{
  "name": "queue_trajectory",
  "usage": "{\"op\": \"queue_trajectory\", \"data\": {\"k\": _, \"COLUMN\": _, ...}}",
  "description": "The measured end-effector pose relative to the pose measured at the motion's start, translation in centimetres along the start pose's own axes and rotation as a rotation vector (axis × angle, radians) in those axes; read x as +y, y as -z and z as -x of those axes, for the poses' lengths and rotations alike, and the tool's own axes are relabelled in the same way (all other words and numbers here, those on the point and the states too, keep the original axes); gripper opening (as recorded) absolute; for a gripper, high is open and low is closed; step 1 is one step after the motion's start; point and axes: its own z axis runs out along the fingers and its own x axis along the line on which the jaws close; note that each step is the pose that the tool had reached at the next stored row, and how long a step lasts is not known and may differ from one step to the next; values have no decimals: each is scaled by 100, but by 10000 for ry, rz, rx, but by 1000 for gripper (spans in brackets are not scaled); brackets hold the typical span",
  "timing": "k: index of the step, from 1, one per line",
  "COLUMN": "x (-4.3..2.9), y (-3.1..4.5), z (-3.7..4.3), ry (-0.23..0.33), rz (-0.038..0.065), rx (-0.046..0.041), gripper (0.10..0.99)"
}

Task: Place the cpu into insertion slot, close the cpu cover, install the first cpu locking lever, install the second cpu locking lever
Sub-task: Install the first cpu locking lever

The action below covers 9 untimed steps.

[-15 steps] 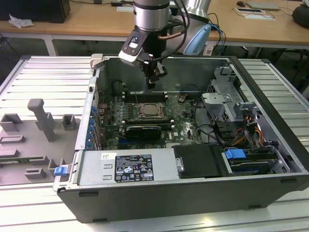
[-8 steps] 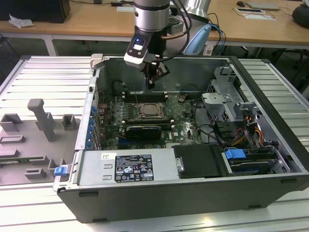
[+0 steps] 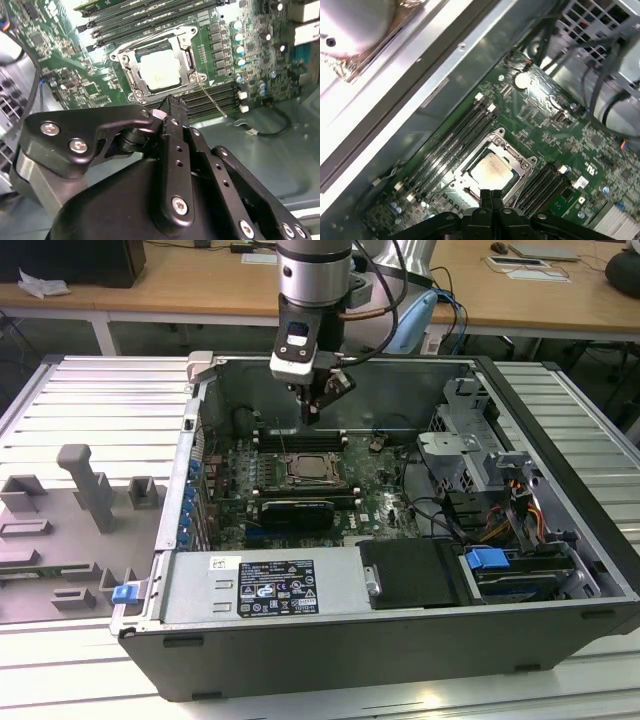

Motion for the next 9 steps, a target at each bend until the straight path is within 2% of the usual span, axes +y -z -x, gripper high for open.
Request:
{"op": "queue_trajectory", "data": {"k": 3, "x": -1, "y": -8, "z": 0, "ry": 751, "rz": -9, "rx": 33, "gripper": 106}}
{"op": "queue_trajectory", "data": {"k": 4, "x": -1, "y": -15, "z": 0, "ry": 1339, "rz": -9, "rx": 63, "gripper": 106}}
{"op": "queue_trajectory", "data": {"k": 6, "x": -1, "y": -23, "z": 0, "ry": 1970, "rz": -10, "rx": 97, "gripper": 106}}
{"op": "queue_trajectory", "data": {"k": 9, "x": -2, "y": -29, "z": 0, "ry": 2634, "rz": -17, "rx": 140, "gripper": 106}}
